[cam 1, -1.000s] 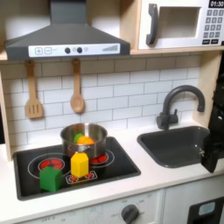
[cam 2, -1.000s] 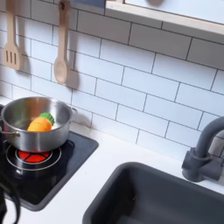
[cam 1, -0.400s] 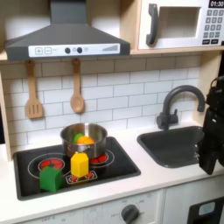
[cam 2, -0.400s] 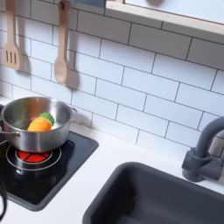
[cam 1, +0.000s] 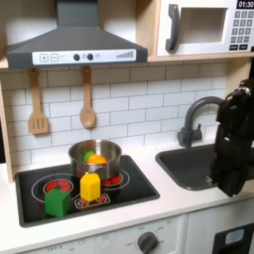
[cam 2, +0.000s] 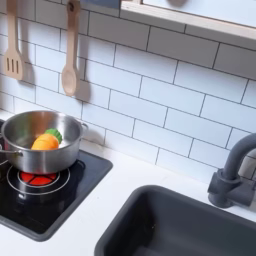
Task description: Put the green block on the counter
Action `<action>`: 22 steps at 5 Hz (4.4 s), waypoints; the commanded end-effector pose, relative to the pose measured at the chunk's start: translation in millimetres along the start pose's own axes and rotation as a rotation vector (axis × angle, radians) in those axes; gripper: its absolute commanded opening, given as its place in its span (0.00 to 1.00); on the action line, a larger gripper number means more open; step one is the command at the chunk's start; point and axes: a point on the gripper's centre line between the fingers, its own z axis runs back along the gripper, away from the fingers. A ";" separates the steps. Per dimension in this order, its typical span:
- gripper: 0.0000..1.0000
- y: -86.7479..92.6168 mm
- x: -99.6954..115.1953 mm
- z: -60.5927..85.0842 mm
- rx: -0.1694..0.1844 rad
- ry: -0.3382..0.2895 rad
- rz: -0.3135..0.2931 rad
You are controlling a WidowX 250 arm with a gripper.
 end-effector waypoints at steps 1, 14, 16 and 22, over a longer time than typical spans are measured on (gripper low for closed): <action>0.00 21.9 17.1 2.7 -0.001 -0.042 0.106; 1.00 108.0 117.2 -7.8 0.113 -0.044 0.594; 1.00 129.2 137.9 -16.1 0.108 -0.033 0.666; 1.00 204.4 157.0 -23.4 0.125 -0.052 0.811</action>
